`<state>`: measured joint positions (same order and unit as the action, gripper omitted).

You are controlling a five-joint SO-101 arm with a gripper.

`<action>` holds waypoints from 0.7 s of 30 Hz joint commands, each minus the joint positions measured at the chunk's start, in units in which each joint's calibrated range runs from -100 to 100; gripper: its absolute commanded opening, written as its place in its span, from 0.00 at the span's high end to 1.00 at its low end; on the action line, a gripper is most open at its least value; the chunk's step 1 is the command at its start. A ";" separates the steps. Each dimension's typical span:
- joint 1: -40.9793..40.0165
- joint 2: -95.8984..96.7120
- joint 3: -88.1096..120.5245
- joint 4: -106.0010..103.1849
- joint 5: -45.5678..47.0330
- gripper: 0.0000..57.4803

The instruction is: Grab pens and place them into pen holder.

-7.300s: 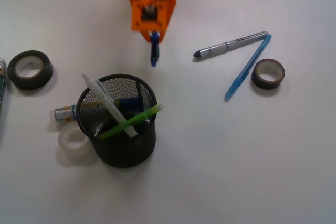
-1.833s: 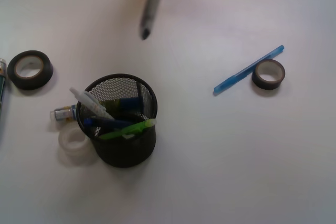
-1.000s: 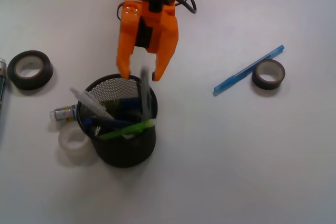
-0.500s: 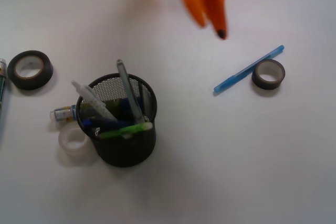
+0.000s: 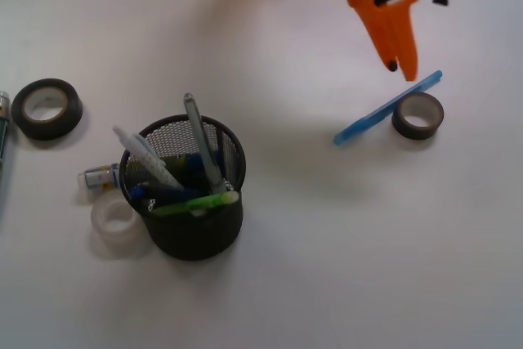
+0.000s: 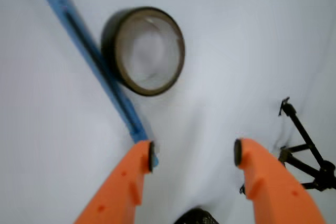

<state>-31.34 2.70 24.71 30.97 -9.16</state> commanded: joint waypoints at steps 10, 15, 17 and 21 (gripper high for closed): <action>-0.48 20.63 -21.72 12.86 0.20 0.68; -0.33 25.22 -25.52 15.40 0.20 0.68; -0.25 28.79 -29.51 18.37 0.29 0.68; -0.25 34.83 -37.21 23.97 1.03 0.68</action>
<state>-31.48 33.36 -5.66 50.32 -8.62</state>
